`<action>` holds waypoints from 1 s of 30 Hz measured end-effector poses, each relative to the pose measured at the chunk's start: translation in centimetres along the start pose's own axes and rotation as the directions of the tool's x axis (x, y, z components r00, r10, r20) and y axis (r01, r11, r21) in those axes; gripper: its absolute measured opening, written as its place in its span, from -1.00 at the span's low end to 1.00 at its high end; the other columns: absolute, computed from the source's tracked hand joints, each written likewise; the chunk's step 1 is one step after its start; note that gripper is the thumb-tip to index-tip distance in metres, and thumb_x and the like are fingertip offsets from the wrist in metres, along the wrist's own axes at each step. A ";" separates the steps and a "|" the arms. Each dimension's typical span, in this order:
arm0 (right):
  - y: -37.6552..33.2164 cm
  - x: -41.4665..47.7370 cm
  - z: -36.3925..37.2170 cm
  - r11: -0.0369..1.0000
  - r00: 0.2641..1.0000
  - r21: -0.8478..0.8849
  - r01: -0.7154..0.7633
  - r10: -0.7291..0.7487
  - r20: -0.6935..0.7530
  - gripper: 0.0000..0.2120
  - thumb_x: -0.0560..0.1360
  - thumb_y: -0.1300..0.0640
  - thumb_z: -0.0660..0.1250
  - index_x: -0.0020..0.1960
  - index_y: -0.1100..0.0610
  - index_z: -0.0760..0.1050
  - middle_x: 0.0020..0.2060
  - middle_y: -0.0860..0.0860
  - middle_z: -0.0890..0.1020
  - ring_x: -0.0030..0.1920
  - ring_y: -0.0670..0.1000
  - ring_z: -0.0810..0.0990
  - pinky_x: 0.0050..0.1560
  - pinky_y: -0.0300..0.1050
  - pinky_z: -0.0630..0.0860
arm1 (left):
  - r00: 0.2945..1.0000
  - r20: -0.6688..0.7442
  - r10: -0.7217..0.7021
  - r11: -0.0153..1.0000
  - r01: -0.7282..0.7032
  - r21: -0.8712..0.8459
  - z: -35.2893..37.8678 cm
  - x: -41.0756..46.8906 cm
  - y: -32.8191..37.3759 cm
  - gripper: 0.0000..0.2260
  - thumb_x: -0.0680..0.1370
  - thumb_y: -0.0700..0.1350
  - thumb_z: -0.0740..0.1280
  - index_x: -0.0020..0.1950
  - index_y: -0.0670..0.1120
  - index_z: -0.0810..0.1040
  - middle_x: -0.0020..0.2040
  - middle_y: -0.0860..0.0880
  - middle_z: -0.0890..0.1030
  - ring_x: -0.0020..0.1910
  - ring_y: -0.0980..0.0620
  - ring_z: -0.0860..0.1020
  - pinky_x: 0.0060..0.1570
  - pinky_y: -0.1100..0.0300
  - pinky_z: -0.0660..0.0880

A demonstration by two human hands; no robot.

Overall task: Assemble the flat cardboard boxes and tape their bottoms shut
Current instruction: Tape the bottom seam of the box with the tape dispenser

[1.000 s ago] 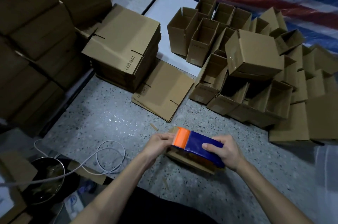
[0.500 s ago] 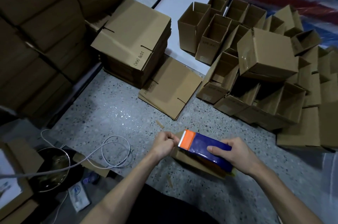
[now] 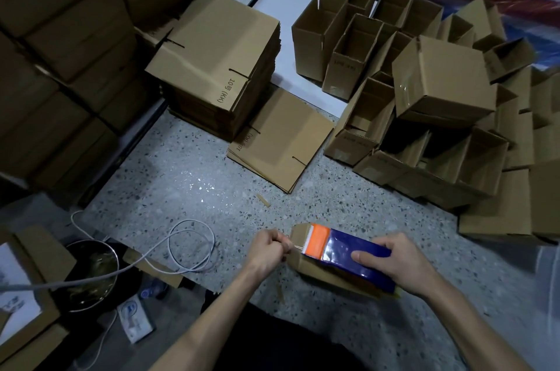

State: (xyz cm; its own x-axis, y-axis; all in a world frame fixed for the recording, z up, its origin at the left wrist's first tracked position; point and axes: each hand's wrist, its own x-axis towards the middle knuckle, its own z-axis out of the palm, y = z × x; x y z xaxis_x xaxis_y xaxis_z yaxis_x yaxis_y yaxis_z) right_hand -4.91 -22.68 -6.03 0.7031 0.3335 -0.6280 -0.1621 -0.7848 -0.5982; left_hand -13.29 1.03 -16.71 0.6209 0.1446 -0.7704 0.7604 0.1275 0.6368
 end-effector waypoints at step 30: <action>0.2 -0.6 -0.2 0.943 0.989 -0.298 -0.150 0.145 -0.039 -0.55 0.39 -0.30 0.45 -0.29 0.11 0.62 -0.57 -0.12 0.54 -0.53 -0.17 0.49 -0.38 -0.18 0.34 | 0.707 -0.401 0.583 0.811 -0.534 0.238 -0.6 -4.6 -1.0 -0.88 0.55 -0.28 0.33 -0.14 -0.10 0.50 -0.07 0.01 0.52 -0.10 0.12 0.49 -0.17 0.41 0.41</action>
State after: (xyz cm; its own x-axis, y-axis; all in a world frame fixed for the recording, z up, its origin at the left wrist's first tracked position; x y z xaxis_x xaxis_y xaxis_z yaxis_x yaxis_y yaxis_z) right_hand -5.18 -23.15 -5.70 0.6988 0.1956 -0.6881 -0.0516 -0.9456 -0.3212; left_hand -17.04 0.85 -13.77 0.8059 0.5697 -0.1613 0.3308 -0.2073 0.9206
